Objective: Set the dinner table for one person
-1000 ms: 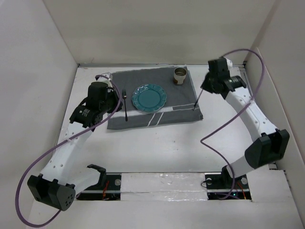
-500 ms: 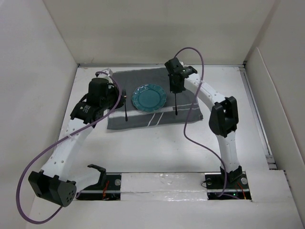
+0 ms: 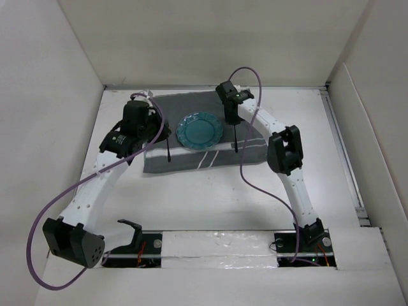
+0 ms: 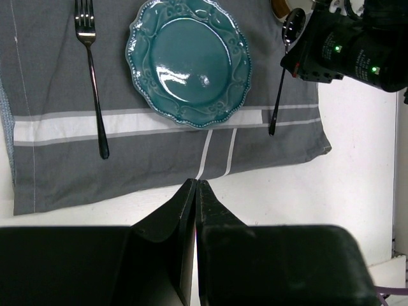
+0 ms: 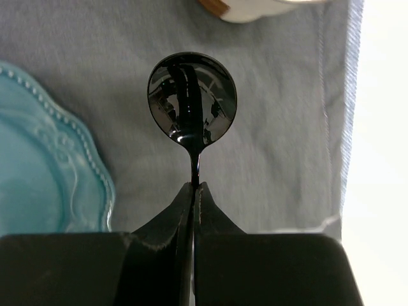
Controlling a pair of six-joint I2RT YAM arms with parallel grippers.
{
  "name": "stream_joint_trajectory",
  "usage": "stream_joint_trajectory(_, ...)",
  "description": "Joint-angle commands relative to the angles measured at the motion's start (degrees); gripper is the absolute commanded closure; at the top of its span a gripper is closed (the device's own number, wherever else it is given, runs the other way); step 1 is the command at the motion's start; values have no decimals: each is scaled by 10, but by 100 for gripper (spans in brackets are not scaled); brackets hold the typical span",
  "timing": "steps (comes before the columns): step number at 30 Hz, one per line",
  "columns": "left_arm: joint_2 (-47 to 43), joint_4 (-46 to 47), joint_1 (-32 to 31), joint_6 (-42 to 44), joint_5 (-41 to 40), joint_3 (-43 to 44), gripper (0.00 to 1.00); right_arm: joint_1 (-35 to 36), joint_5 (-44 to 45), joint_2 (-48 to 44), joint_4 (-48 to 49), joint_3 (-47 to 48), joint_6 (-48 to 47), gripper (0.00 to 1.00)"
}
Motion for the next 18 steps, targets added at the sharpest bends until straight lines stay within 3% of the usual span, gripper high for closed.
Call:
stream_joint_trajectory(1, 6, 26, 0, -4, 10, 24, 100, -1, 16, 20, 16, 44, -11, 100)
stream_joint_trajectory(14, 29, 27, 0, 6, 5, 20, 100, 16, 4, 64, 60, 62, -7, 100)
stream_joint_trajectory(18, 29, 23, 0, 9, -3, 20, 98, 21, 7, 55, 64, 50, 13, 75)
